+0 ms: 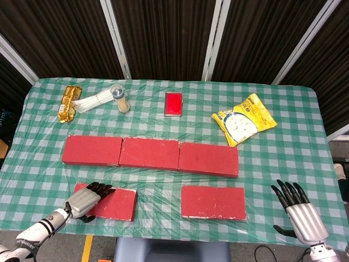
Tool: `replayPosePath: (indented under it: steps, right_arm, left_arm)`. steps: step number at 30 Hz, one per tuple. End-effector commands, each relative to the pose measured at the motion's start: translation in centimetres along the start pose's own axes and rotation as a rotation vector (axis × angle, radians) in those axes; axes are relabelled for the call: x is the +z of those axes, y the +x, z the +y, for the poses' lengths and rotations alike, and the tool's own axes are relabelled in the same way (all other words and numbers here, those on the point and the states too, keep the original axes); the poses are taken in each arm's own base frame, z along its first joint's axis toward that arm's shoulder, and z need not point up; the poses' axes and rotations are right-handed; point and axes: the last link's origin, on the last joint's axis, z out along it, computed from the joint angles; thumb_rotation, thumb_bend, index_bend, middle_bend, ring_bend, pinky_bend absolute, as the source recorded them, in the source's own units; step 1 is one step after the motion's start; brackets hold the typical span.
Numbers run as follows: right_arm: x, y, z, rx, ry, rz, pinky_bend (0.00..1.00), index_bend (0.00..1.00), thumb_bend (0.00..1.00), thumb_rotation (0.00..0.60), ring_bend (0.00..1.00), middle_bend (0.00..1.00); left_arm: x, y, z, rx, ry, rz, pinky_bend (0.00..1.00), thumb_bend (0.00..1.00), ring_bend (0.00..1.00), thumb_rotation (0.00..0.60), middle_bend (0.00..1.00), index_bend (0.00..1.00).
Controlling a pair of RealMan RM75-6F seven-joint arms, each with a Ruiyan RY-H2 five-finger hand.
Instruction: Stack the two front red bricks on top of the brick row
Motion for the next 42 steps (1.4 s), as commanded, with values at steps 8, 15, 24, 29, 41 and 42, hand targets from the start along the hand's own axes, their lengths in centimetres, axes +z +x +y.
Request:
replayPosePath:
  steps: [8,15,24,29,41,42]
  right_arm:
    - [0.0,-0.1,-0.1,-0.001,0.001,-0.002,0.00,0.00,0.17,0.559,0.00,0.00]
    - [0.0,-0.1,0.0,-0.001,-0.001,-0.001,0.00,0.00,0.18,0.560,0.00,0.00]
    - [-0.3,0.0,0.0,-0.003,-0.006,0.004,0.00,0.00,0.18,0.559,0.00,0.00]
    - [-0.3,0.0,0.1,-0.002,-0.009,0.005,0.00,0.00,0.17,0.560,0.00,0.00]
    - [-0.4,0.0,0.0,-0.001,-0.008,0.006,0.00,0.00,0.17,0.561,0.00,0.00]
    - [-0.4,0.0,0.0,-0.001,-0.007,0.007,0.00,0.00,0.18,0.561,0.00,0.00]
  left_arm:
    - [0.2,-0.5,0.0,0.013,-0.004,-0.007,0.00,0.32,0.00,0.600,0.00,0.00]
    - [0.7,-0.4,-0.3,0.033,0.011,-0.004,0.00,0.32,0.00,0.600,0.00,0.00]
    - [1.2,-0.1,-0.4,0.044,0.030,-0.011,0.16,0.31,0.02,0.600,0.03,0.00]
    - [1.4,-0.3,-0.5,0.050,0.036,-0.032,0.47,0.33,0.22,0.600,0.31,0.01]
    - [1.7,-0.5,-0.3,0.058,0.037,0.007,0.99,0.43,0.87,0.600,0.99,0.63]
    - [1.7,-0.6,-0.3,0.057,0.037,0.014,1.00,0.44,0.90,0.600,1.00,0.67]
